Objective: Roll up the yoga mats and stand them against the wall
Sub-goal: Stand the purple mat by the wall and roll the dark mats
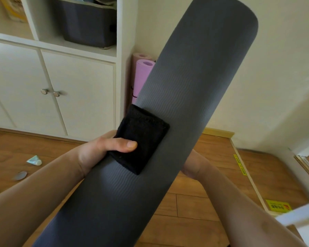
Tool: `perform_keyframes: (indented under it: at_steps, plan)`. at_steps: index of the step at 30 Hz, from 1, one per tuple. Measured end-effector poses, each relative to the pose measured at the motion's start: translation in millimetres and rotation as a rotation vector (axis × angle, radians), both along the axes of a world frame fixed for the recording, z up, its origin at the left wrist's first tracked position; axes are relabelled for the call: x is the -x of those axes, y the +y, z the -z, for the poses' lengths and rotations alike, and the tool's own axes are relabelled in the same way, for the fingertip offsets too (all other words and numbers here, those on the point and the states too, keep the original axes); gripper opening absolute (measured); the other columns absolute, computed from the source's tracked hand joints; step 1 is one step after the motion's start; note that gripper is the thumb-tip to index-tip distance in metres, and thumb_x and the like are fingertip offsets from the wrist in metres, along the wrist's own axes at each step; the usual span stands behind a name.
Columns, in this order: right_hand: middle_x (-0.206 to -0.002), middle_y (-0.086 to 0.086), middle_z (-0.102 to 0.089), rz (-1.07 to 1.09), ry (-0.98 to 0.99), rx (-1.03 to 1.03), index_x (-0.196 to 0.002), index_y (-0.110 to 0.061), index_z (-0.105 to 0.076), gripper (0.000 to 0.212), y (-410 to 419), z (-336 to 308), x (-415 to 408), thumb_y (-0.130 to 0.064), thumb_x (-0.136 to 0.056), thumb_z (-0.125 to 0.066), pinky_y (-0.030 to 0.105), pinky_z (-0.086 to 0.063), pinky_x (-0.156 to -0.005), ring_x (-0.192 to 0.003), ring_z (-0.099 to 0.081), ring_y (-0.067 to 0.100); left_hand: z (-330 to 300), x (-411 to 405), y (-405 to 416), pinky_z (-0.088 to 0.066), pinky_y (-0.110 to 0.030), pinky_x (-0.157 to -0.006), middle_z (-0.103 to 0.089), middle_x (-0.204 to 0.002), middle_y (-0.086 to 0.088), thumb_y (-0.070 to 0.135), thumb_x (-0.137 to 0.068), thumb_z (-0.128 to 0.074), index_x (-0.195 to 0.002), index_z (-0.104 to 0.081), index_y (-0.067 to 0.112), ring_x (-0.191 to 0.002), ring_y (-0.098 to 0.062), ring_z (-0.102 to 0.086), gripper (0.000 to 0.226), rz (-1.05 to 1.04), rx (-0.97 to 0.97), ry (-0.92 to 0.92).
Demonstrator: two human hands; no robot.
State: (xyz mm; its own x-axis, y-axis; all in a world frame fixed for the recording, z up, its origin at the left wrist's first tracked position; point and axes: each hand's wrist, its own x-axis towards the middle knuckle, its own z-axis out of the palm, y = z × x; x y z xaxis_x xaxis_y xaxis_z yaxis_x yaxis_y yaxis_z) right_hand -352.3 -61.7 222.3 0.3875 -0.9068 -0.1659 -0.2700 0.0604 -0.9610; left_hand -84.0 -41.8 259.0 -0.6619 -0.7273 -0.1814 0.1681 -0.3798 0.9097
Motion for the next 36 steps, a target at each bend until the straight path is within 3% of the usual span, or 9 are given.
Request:
perform_keyframes:
  at_steps: [2, 4, 8, 20, 23, 26, 30, 33, 36]
  plan:
    - [-0.107, -0.006, -0.076, 0.057, 0.047, 0.083, -0.115, -0.022, -0.074, 0.024, -2, -1, 4, -0.003, -0.104, -0.063, 0.030, -0.060, -0.089, -0.103, -0.071, 0.014, 0, -3, -3, -0.062, -0.048, -0.086, -0.069, -0.126, -0.031, 0.042, -0.050, -0.102, -0.123, -0.075, 0.006, -0.108, -0.045, -0.071, 0.086, -0.013, 0.042, -0.053]
    - [-0.085, 0.002, -0.072, 0.039, 0.094, 0.102, -0.091, -0.028, -0.077, 0.038, -2, -4, 9, 0.006, -0.098, -0.063, 0.031, -0.055, -0.081, -0.083, -0.069, 0.018, -1, -8, -6, -0.062, -0.049, -0.088, -0.069, -0.127, -0.031, 0.045, -0.048, -0.102, -0.122, -0.075, 0.006, -0.111, -0.048, -0.069, 0.089, -0.056, 0.061, -0.105]
    - [-0.075, 0.009, -0.043, 0.094, -0.053, -0.049, -0.098, -0.002, -0.066, 0.014, -1, -3, 24, -0.015, -0.104, -0.066, 0.037, -0.050, -0.063, -0.063, -0.046, 0.023, 2, -14, -10, -0.059, -0.055, -0.096, -0.071, -0.125, -0.028, 0.051, -0.043, -0.103, -0.117, -0.078, 0.010, -0.114, -0.049, -0.069, 0.088, -0.117, 0.068, -0.214]
    - [-0.059, 0.002, -0.063, 0.216, 0.254, 0.071, -0.090, -0.008, -0.068, 0.015, 11, -23, 47, -0.014, -0.104, -0.068, 0.033, -0.042, -0.057, -0.047, -0.052, 0.016, 2, -10, -13, -0.060, -0.052, -0.090, -0.079, -0.103, -0.022, 0.036, -0.075, -0.081, -0.117, -0.073, 0.008, -0.091, -0.042, -0.078, 0.052, -0.474, 0.054, -0.374]
    - [-0.067, 0.005, -0.069, 0.274, 0.281, 0.141, -0.103, -0.016, -0.069, 0.001, 16, -31, 43, -0.016, -0.102, -0.070, 0.035, -0.048, -0.062, -0.052, -0.057, 0.017, 5, -6, -14, -0.061, -0.053, -0.090, -0.080, -0.100, -0.019, 0.038, -0.075, -0.086, -0.117, -0.073, 0.009, -0.088, -0.039, -0.078, 0.053, -0.528, 0.036, -0.419]
    - [-0.076, 0.004, -0.073, 0.265, 0.164, 0.237, -0.118, -0.033, -0.067, 0.025, 26, -42, 32, -0.012, -0.103, -0.068, 0.033, -0.050, -0.062, -0.061, -0.062, 0.016, 12, 0, -18, -0.063, -0.048, -0.082, -0.081, -0.096, -0.011, 0.038, -0.069, -0.093, -0.119, -0.071, 0.013, -0.084, -0.032, -0.080, 0.061, -0.584, 0.082, -0.494]
    - [-0.088, -0.003, -0.079, 0.088, 0.179, 0.357, -0.103, -0.026, -0.082, 0.024, 39, -52, 9, -0.010, -0.105, -0.064, 0.031, -0.058, -0.073, -0.080, -0.074, 0.013, 20, 11, -22, -0.065, -0.042, -0.074, -0.081, -0.093, 0.000, 0.045, -0.060, -0.099, -0.117, -0.067, 0.023, -0.081, -0.021, -0.079, 0.069, -0.571, 0.174, -0.613]
    - [-0.086, -0.005, -0.079, -0.009, 0.261, 0.299, -0.118, -0.030, -0.078, 0.029, 43, -53, 2, -0.008, -0.106, -0.063, 0.027, -0.060, -0.086, -0.081, -0.076, 0.017, 19, 18, -20, -0.061, -0.033, -0.070, -0.080, -0.091, 0.005, 0.046, -0.059, -0.098, -0.116, -0.069, 0.023, -0.079, -0.015, -0.078, 0.068, -0.505, 0.223, -0.630]
    - [-0.112, -0.020, -0.078, -0.138, 0.341, 0.201, -0.138, -0.029, -0.064, 0.051, 49, -56, 5, 0.005, -0.101, -0.064, 0.019, -0.055, -0.097, -0.111, -0.070, -0.004, 17, 15, -18, -0.059, -0.030, -0.068, -0.080, -0.091, 0.006, 0.043, -0.060, -0.096, -0.117, -0.071, 0.021, -0.080, -0.014, -0.078, 0.066, -0.468, 0.234, -0.619]
